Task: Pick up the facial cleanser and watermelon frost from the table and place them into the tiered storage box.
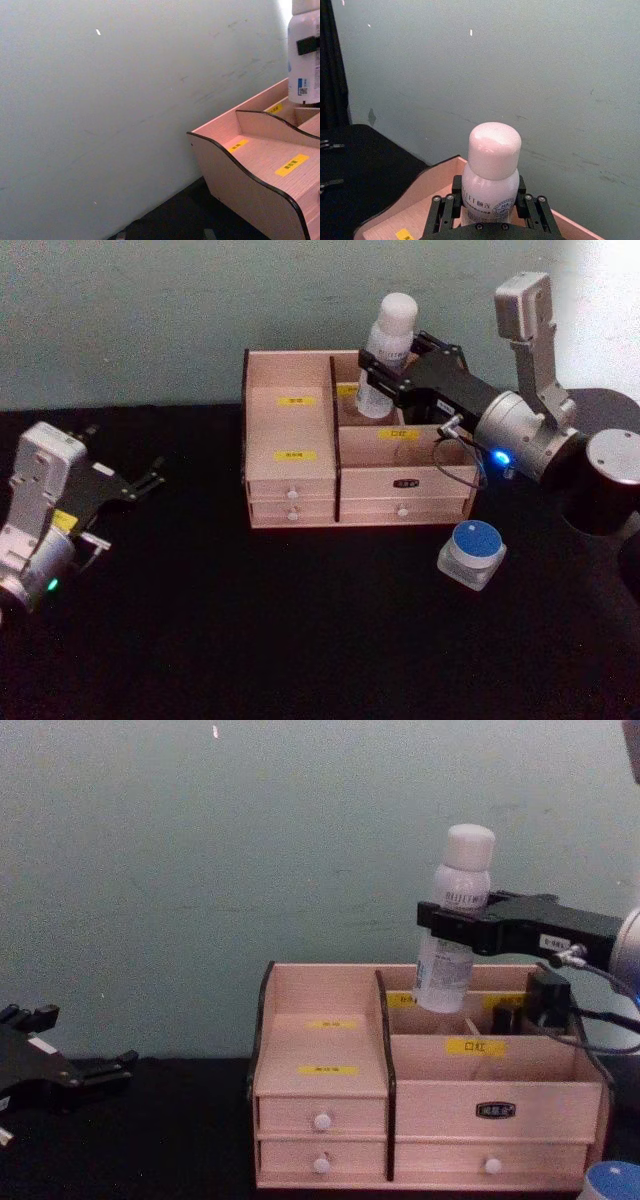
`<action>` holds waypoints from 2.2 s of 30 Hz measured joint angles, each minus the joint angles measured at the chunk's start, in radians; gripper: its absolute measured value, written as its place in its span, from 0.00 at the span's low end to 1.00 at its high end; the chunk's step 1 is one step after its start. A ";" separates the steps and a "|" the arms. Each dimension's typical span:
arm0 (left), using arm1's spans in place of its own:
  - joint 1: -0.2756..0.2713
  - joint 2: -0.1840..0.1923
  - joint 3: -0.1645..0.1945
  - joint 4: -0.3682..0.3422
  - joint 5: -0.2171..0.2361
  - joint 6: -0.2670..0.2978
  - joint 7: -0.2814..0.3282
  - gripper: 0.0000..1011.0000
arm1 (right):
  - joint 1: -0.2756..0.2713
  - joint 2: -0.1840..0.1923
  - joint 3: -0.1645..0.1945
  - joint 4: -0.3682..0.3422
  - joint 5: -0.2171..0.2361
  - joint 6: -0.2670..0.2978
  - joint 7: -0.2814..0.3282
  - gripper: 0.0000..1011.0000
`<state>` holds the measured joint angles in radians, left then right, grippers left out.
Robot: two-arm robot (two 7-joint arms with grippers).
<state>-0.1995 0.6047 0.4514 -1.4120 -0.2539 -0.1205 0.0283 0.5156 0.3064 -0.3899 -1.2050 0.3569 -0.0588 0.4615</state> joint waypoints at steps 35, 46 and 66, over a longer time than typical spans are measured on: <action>0.000 0.000 0.000 0.000 0.000 0.000 0.000 0.99 | 0.104 -0.080 0.002 0.233 -0.057 0.007 0.000 0.59; 0.000 0.000 0.000 0.000 0.000 0.000 0.000 0.99 | 0.113 -0.091 -0.003 0.267 -0.077 0.034 0.000 0.59; 0.000 0.000 0.000 0.000 0.000 0.000 0.000 0.99 | 0.120 -0.098 -0.002 0.290 -0.083 0.048 0.005 0.59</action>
<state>-0.1995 0.6047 0.4514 -1.4120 -0.2539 -0.1205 0.0283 0.6353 0.2088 -0.3920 -0.9149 0.2735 -0.0106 0.4665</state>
